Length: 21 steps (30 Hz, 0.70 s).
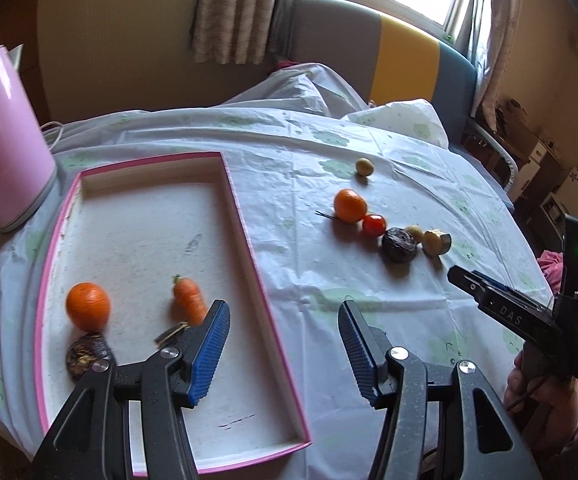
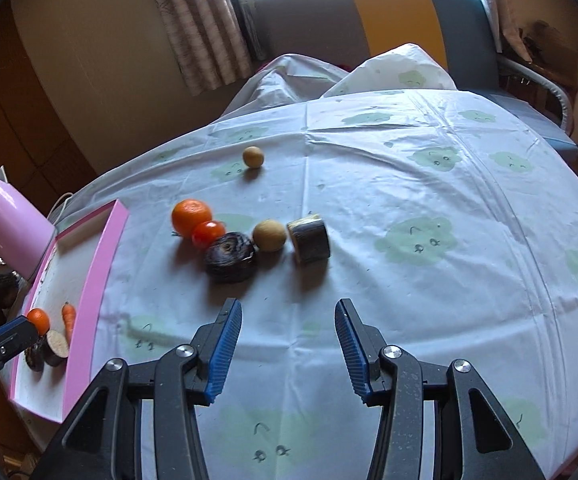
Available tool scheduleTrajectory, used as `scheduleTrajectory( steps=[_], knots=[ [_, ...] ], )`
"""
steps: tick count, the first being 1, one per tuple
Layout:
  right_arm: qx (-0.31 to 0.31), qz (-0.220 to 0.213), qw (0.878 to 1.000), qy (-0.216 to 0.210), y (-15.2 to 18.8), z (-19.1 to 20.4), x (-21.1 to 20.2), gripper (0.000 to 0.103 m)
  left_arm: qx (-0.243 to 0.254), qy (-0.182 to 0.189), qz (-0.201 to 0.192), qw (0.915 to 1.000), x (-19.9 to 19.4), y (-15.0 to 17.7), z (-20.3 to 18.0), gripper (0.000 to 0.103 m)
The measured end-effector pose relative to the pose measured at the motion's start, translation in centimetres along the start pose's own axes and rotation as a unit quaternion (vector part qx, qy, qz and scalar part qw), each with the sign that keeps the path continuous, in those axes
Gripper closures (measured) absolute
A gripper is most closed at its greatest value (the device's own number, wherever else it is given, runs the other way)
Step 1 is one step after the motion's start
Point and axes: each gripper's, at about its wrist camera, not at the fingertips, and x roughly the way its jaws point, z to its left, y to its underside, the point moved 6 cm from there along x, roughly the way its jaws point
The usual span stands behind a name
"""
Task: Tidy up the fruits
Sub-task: 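Move both open grippers back toward the remaining produce, then grasp another dark cylindrical slice with the right gripper while the left grasps a dark round root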
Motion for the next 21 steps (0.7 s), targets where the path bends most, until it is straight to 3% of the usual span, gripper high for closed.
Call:
scheduleTrajectory(
  steps=[11, 18, 21],
  knots=[
    [-0.036, -0.005, 0.999, 0.027, -2.6, -0.4, 3.0, 0.055, 0.022, 0.029, 0.028, 0.9989, 3.2, -1.0, -4.1, 0.046],
    [-0.049, 0.005, 0.999, 0.02, -3.0, -0.6, 4.8, 0.059, 0.033, 0.045, 0.044, 0.9975, 5.5, -1.7, -6.1, 0.046],
    [-0.059, 0.007, 0.998, 0.022, -3.0, -0.6, 5.2, 0.078, 0.034, 0.053, 0.05, 0.9968, 6.5, -2.1, -6.9, 0.046]
  ],
)
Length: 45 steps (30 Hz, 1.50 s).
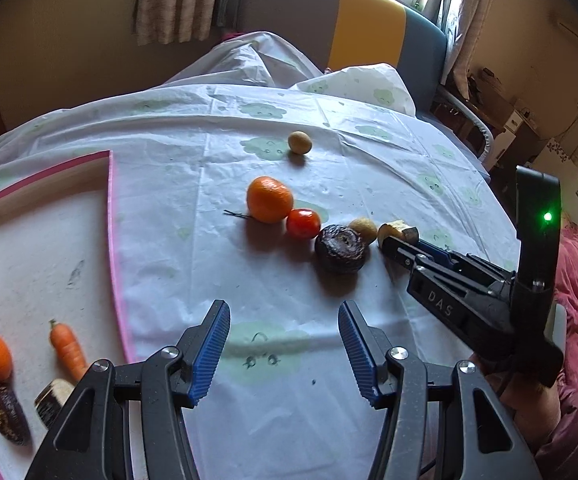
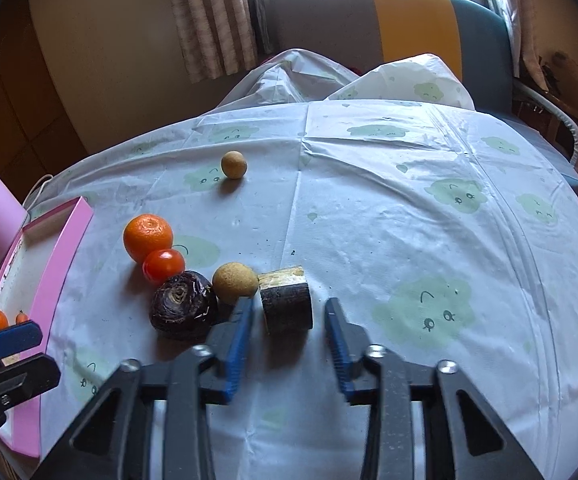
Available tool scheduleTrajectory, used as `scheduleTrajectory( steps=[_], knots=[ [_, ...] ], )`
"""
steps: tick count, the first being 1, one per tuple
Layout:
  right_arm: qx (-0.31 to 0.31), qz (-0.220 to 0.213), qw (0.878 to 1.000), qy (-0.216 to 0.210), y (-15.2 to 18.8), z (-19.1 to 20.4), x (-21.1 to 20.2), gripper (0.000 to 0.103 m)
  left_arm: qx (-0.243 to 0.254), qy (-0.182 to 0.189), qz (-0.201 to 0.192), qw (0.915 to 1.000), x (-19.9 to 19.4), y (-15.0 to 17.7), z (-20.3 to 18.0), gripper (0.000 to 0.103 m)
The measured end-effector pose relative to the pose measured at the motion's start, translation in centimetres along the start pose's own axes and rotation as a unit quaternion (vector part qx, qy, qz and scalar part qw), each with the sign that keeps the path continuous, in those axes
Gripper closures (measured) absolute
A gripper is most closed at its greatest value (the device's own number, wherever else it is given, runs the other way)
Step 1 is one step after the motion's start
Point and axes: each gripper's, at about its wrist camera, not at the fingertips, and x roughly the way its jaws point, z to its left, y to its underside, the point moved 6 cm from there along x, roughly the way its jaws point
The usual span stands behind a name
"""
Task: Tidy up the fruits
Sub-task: 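Grasp another dark cylindrical slice with the right gripper while the left grasps a dark round root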
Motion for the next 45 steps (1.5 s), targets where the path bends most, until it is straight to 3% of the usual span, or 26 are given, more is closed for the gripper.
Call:
scheduleTrajectory(
  steps=[11, 24, 30, 33, 45],
  knots=[
    [0.013, -0.015, 0.999, 0.027, 0.5, -1.9, -0.8, 0.078, 0.011, 0.019, 0.017, 0.9996, 3.6, -1.6, -2.6, 0.046],
    [0.017, -0.017, 1.0, 0.014, 0.5, -1.9, -0.6, 0.078, 0.005, 0.009, 0.033, 0.9994, 7.1, -2.8, -3.5, 0.047],
    [0.032, -0.02, 0.999, -0.004, 0.6, -2.3, -0.6, 0.078, 0.003, 0.014, 0.029, 0.9995, 7.5, -3.1, -3.6, 0.048],
    [0.03, -0.017, 0.999, 0.0, 0.6, -2.2, -0.5, 0.078, 0.009, 0.027, 0.025, 0.9993, 7.5, -3.2, -3.8, 0.059],
    [0.023, -0.014, 1.0, 0.015, 0.7, -2.1, -0.3, 0.078, 0.025, 0.035, 0.016, 0.9989, 6.0, -1.1, -3.3, 0.06]
  ],
)
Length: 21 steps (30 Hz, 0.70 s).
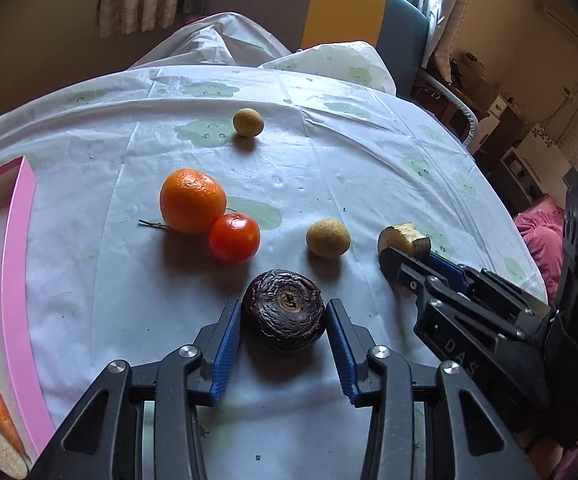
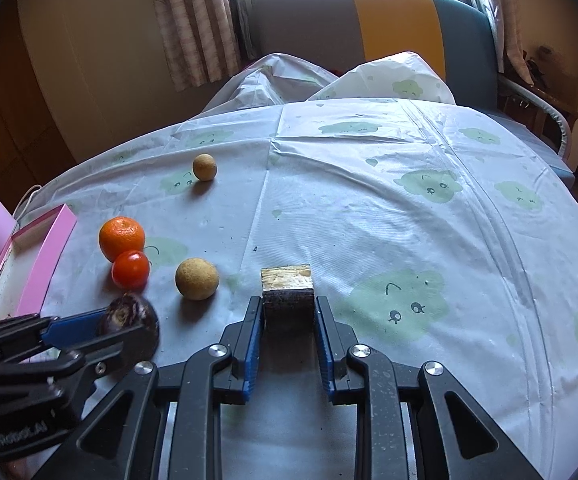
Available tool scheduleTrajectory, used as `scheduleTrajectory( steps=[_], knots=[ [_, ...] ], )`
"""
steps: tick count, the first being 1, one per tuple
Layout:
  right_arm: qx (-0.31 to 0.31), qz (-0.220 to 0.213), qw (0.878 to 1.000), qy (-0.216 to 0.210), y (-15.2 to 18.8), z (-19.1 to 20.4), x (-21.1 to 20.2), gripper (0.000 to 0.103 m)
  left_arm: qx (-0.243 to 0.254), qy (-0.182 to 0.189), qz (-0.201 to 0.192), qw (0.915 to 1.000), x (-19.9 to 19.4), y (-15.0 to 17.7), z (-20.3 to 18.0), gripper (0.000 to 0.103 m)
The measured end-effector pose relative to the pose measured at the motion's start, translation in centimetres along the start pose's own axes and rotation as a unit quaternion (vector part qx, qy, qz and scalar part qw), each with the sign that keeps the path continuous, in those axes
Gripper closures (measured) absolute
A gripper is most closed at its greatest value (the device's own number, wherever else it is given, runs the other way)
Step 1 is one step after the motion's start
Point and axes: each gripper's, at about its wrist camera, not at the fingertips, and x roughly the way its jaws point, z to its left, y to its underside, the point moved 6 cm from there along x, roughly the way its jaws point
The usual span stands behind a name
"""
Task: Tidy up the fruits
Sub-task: 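Grasp another dark cylindrical slice with the right gripper while the left grasps a dark round root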
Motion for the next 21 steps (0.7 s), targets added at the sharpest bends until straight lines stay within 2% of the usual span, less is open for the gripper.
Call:
scheduleTrajectory(
  steps=[6, 10, 21],
  knots=[
    [-0.003, 0.0, 1.0, 0.003, 0.0, 0.0, 0.0, 0.078, 0.015, -0.012, -0.003, 0.9998, 0.6, -0.6, -0.4, 0.059],
    [-0.004, 0.002, 1.0, 0.004, 0.0, 0.0, 0.1, 0.078, 0.008, -0.005, -0.003, 1.0, 0.5, -0.6, -0.2, 0.06],
    [-0.025, 0.008, 0.999, 0.024, 0.2, 0.4, 0.3, 0.078, -0.01, -0.029, -0.002, 0.9995, -1.4, 0.5, 1.1, 0.06]
  ],
)
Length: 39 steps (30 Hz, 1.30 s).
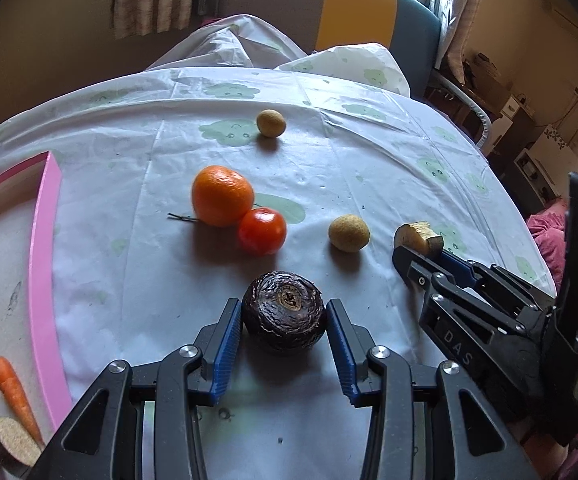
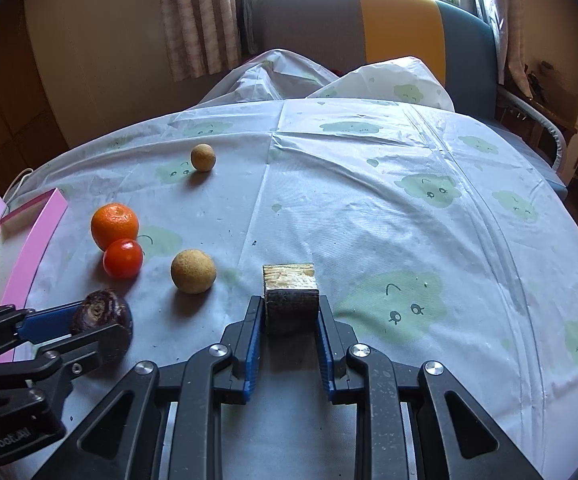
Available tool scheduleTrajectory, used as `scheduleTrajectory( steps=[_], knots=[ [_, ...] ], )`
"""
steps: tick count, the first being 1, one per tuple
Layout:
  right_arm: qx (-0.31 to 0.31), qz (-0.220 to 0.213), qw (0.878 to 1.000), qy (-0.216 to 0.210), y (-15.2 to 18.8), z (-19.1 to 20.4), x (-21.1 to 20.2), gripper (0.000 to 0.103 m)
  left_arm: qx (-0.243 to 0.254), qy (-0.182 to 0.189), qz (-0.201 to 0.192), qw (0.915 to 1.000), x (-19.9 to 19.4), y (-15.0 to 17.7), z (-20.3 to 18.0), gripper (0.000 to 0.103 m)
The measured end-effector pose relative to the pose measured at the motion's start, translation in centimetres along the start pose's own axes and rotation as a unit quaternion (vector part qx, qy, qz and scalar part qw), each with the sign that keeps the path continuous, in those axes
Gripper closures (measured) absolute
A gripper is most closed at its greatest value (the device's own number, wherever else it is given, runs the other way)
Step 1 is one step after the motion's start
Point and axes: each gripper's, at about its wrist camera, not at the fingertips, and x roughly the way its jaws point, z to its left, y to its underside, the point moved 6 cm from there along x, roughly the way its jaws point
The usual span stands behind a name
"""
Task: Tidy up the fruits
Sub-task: 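Grasp another dark cylindrical slice with the right gripper while the left grasps a dark round root, then carry the dark root and slice into the tray and open both grippers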
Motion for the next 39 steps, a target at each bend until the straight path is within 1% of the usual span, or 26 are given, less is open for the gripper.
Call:
scheduleTrajectory(
  steps=[9, 21, 26, 33, 36, 39],
  knots=[
    [-0.004, -0.003, 1.0, 0.004, 0.0, 0.1, -0.1, 0.078, -0.009, -0.011, -0.035, 0.9993, -4.4, 0.6, 1.4, 0.06],
    [-0.029, 0.001, 0.999, 0.02, 0.6, 1.1, -0.8, 0.079, -0.032, -0.03, -0.076, 0.9962, -9.3, 1.7, 5.0, 0.06],
    [-0.038, 0.006, 0.999, 0.008, 1.4, 2.5, -1.6, 0.079, -0.053, -0.042, -0.085, 0.9941, -10.6, 2.2, 7.4, 0.06],
    [-0.063, 0.013, 0.998, -0.023, 2.5, 6.2, -2.3, 0.079, -0.094, -0.053, -0.088, 0.9902, -11.8, 3.4, 11.1, 0.06],
    [-0.068, 0.017, 0.997, -0.042, 2.9, 7.7, -2.8, 0.079, -0.12, -0.047, -0.091, 0.9875, -12.5, 3.8, 13.1, 0.06],
    [-0.074, 0.015, 0.995, -0.07, 3.0, 9.3, -3.7, 0.079, -0.16, -0.038, -0.088, 0.9825, -13.0, 4.1, 15.8, 0.06]
  ],
)
